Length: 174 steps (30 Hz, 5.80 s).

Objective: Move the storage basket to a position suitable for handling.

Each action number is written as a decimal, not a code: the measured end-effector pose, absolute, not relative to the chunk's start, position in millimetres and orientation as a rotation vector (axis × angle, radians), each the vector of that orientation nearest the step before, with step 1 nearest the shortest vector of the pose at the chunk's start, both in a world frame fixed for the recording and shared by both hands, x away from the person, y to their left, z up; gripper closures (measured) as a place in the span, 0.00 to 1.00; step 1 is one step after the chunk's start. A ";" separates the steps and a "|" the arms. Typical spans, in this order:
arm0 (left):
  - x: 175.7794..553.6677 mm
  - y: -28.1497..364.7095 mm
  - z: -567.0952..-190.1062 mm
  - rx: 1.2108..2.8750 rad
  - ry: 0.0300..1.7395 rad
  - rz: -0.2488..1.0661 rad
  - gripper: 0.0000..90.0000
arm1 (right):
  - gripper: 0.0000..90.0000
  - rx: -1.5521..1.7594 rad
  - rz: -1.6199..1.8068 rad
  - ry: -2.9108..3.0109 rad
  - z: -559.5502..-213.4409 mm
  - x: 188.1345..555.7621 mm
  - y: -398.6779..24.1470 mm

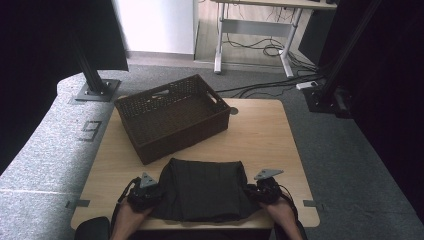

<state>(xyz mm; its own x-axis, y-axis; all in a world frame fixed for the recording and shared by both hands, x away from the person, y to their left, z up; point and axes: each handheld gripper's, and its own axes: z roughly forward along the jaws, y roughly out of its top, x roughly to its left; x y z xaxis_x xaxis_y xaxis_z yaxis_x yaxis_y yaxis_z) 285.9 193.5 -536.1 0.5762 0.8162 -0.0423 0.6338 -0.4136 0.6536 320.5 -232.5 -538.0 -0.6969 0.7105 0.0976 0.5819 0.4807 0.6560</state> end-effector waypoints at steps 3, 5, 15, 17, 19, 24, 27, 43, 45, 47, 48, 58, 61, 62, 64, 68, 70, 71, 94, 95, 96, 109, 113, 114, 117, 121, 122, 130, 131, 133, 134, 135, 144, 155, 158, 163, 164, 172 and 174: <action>282.7 194.9 -535.8 2.182 1.152 0.373 0.65 | 0.80 1.106 1.010 2.547 -537.7 317.0 -230.7; 280.4 195.3 -535.3 2.187 1.154 0.372 0.65 | 0.80 1.099 1.009 2.553 -537.5 314.7 -229.9; 267.3 197.1 -534.3 2.202 1.145 0.366 0.65 | 0.80 1.088 1.016 2.565 -537.6 304.8 -228.9; 265.8 197.1 -534.1 2.207 1.143 0.367 0.65 | 0.79 1.086 1.015 2.572 -537.4 302.4 -228.9; 262.0 197.1 -533.5 2.216 1.140 0.364 0.65 | 0.79 1.080 1.006 2.576 -536.9 300.1 -228.5; 259.6 198.5 -534.0 2.205 1.144 0.353 0.63 | 0.78 1.070 0.996 2.583 -536.4 295.7 -228.0; 263.9 198.7 -533.0 2.206 1.159 0.331 0.46 | 0.67 1.076 0.971 2.587 -535.0 297.1 -228.5; 310.2 226.9 -499.1 2.092 1.233 0.485 0.15 | 0.15 1.269 0.925 2.288 -522.2 331.8 -265.0; 319.6 232.2 -492.2 2.083 1.219 0.526 0.14 | 0.09 1.299 0.913 2.253 -527.9 334.5 -269.6; 325.8 236.4 -487.1 2.069 1.209 0.544 0.11 | 0.02 1.307 0.884 2.234 -533.8 335.8 -271.2; 327.8 237.7 -485.2 2.066 1.213 0.546 0.09 | 0.00 1.309 0.869 2.229 -536.5 336.5 -272.2; 346.5 249.5 -465.1 2.039 1.315 0.553 0.01 | 0.00 1.382 0.898 2.198 -555.1 342.7 -281.4; 352.9 251.4 -459.0 2.039 1.328 0.562 0.00 | 0.00 1.371 0.920 2.184 -556.8 342.9 -283.1; 356.9 253.8 -453.7 2.027 1.326 0.552 0.00 | 0.00 1.370 0.925 2.178 -557.3 343.1 -283.5; 359.3 255.3 -450.0 2.013 1.327 0.549 0.00 | 0.00 1.370 0.925 2.178 -557.3 343.1 -283.5; 367.2 258.3 -438.8 1.997 1.340 0.566 0.02 | 0.00 1.367 0.925 2.178 -557.4 343.2 -283.6; 374.2 259.7 -430.7 1.990 1.359 0.597 0.04 | 0.00 1.369 0.925 2.178 -557.4 343.1 -283.5; 376.9 260.5 -428.5 1.979 1.366 0.604 0.06 | 0.00 1.369 0.925 2.178 -557.4 343.1 -283.5; 418.7 268.4 -440.2 1.943 1.476 0.613 0.47 | 0.00 1.367 0.926 2.178 -557.5 343.2 -283.6; 418.8 267.0 -440.3 1.948 1.477 0.625 0.49 | 0.00 1.367 0.926 2.178 -557.5 343.2 -283.6; 418.8 267.0 -440.3 1.948 1.477 0.625 0.50 | 0.00 1.367 0.926 2.178 -557.5 343.2 -283.6; 419.8 268.4 -436.7 1.959 1.488 0.595 0.59 | 0.00 1.367 0.927 2.176 -557.6 343.2 -283.5; 420.5 269.6 -436.9 1.960 1.474 0.590 0.60 | 0.00 1.368 0.927 2.176 -557.6 343.2 -283.5; 420.5 269.6 -436.9 1.960 1.474 0.590 0.60 | 0.00 1.368 0.927 2.176 -557.6 343.2 -283.5; 422.7 270.5 -436.9 1.969 1.459 0.586 0.61 | 0.00 1.367 0.927 2.176 -557.6 343.3 -283.4; 425.0 271.0 -437.1 1.969 1.450 0.581 0.62 | 0.00 1.368 0.927 2.176 -557.6 343.5 -283.2; 425.0 271.0 -437.1 1.969 1.450 0.581 0.62 | 0.00 1.368 0.927 2.176 -557.6 343.5 -283.2; 431.4 269.3 -436.9 1.970 1.445 0.578 0.66 | 0.00 1.368 0.927 2.175 -557.6 343.6 -283.1; 432.6 268.4 -436.9 1.971 1.444 0.579 0.66 | 0.00 1.368 0.927 2.175 -557.6 343.5 -283.1; 435.3 266.5 -436.4 1.981 1.442 0.581 0.67 | 0.00 1.369 0.927 2.175 -557.6 343.5 -283.1; 435.3 266.5 -436.4 1.981 1.442 0.581 0.67 | 0.00 1.369 0.927 2.175 -557.6 343.5 -283.1; 437.0 264.8 -436.3 1.984 1.442 0.584 0.67 | 0.00 1.368 0.927 2.175 -557.6 343.5 -283.1; 443.9 259.4 -436.9 1.975 1.430 0.572 0.72 | 0.00 1.368 0.927 2.175 -557.6 343.5 -283.1; 451.3 241.4 -436.8 2.009 1.387 0.568 0.75 | 0.00 1.368 0.927 2.176 -557.6 343.5 -283.1; 452.5 238.5 -436.7 2.019 1.377 0.566 0.76 | 0.00 1.369 0.927 2.176 -557.6 343.5 -283.1; 454.2 232.0 -436.7 2.035 1.352 0.561 0.77 | 0.00 1.369 0.927 2.176 -557.6 343.5 -283.1; 454.4 230.9 -436.6 2.040 1.347 0.560 0.77 | 0.00 1.369 0.927 2.176 -557.6 343.5 -283.1; 454.9 224.2 -437.2 2.055 1.305 0.545 0.77 | 0.00 1.369 0.928 2.176 -557.6 343.4 -283.1; 454.9 223.0 -437.3 2.061 1.294 0.540 0.77 | 0.00 1.369 0.928 2.176 -557.6 343.5 -283.1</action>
<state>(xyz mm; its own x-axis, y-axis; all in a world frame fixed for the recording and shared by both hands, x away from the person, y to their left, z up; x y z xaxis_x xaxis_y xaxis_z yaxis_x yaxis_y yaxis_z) 454.9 223.0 -437.3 0.4318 0.9019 0.0083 0.6401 -0.3129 0.7017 343.5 -283.1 -557.6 -0.4369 0.8995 0.0099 0.6297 0.2980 0.7174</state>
